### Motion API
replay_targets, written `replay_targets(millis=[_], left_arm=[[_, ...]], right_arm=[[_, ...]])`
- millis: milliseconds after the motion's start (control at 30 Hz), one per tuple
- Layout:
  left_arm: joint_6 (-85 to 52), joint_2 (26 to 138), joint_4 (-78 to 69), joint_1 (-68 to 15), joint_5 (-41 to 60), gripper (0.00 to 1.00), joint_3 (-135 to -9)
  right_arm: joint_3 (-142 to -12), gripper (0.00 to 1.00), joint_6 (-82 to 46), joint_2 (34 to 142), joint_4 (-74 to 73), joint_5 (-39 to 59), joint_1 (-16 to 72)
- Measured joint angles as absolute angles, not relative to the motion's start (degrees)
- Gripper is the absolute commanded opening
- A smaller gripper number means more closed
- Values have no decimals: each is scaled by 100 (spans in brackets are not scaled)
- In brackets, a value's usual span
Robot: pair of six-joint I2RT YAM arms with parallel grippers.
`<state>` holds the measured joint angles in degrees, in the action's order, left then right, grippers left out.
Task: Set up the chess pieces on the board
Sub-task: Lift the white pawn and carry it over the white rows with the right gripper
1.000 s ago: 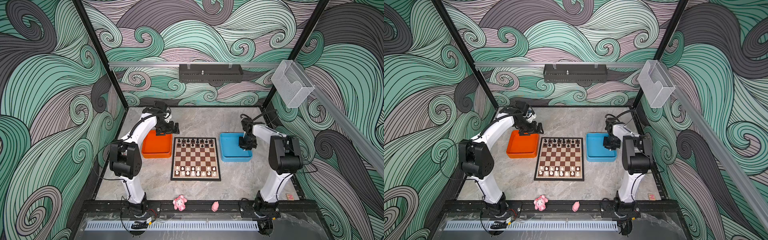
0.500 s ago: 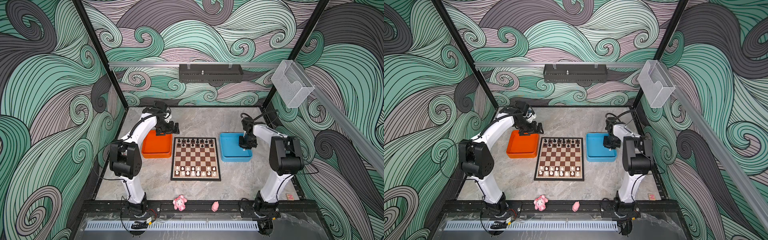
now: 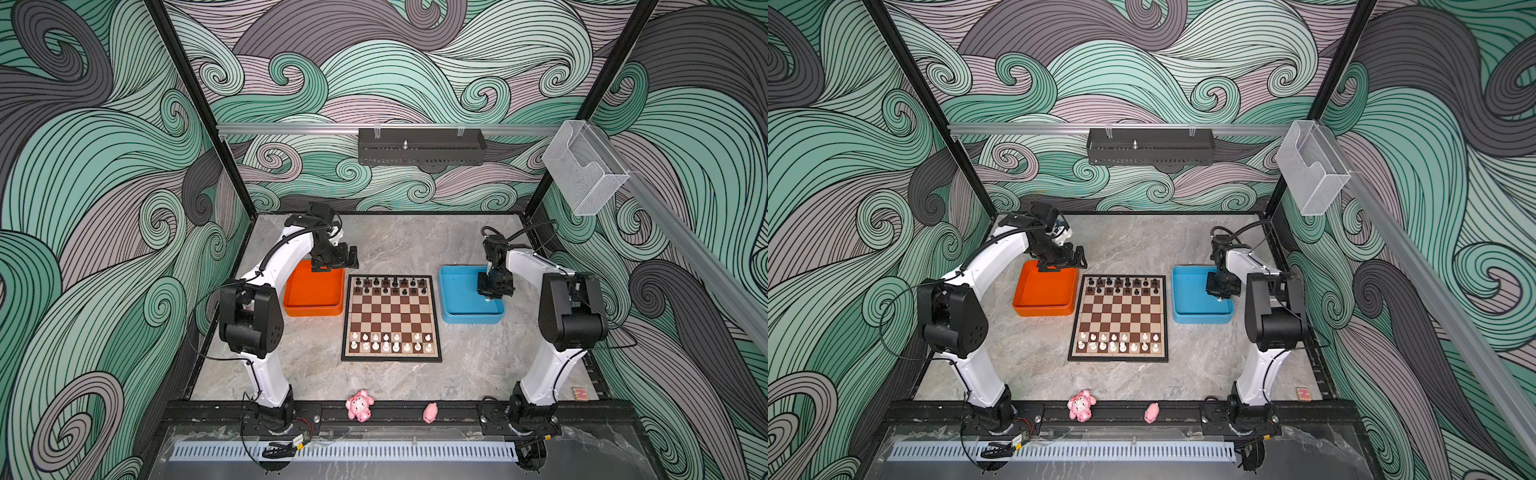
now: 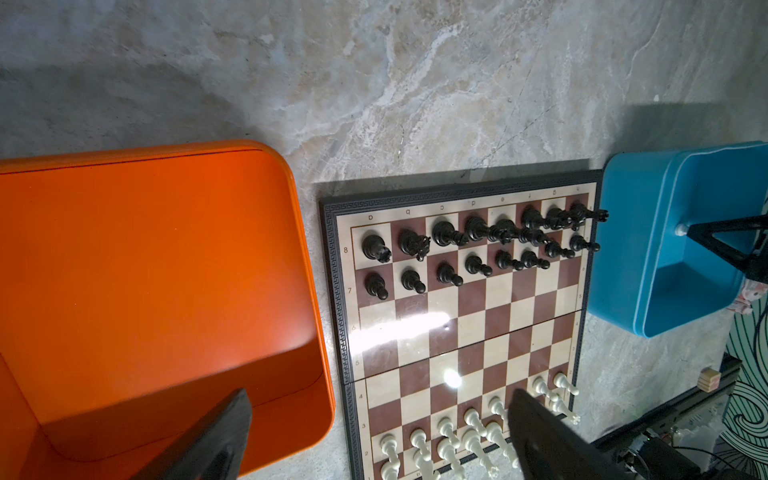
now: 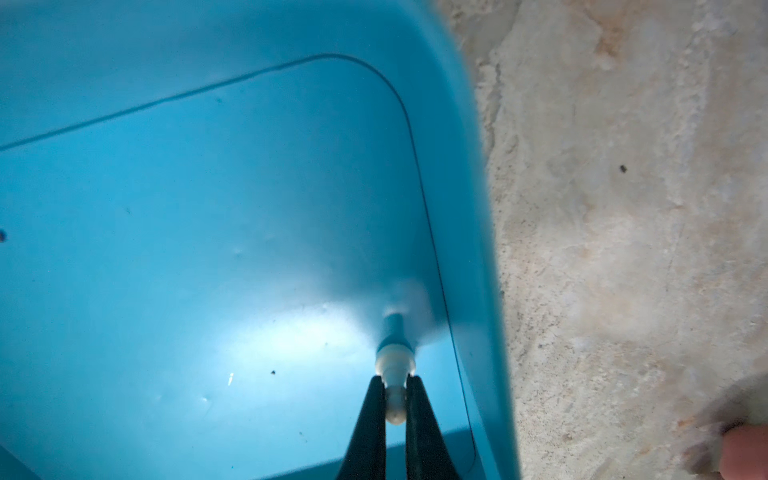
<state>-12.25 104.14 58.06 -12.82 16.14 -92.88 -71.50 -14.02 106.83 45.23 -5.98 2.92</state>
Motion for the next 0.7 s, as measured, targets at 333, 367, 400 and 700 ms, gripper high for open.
replay_targets(millis=[333, 367, 400, 700], left_arm=[[-1260, 10416, 5835, -1282, 1614, 98, -9292], [-1264, 10416, 5835, -1282, 1614, 99, -9295], [-1267, 10416, 5837, -1282, 1612, 99, -9299], [-1288, 10416, 5876, -1282, 1566, 99, -9461]], right_arm=[[-7175, 4, -1402, 10130, 4766, -489, 305], [-7179, 4, -1402, 10057, 4803, -473, 320], [-7185, 4, -1402, 9966, 4851, -467, 346], [-7207, 4, -1426, 9231, 5247, -403, 1337]])
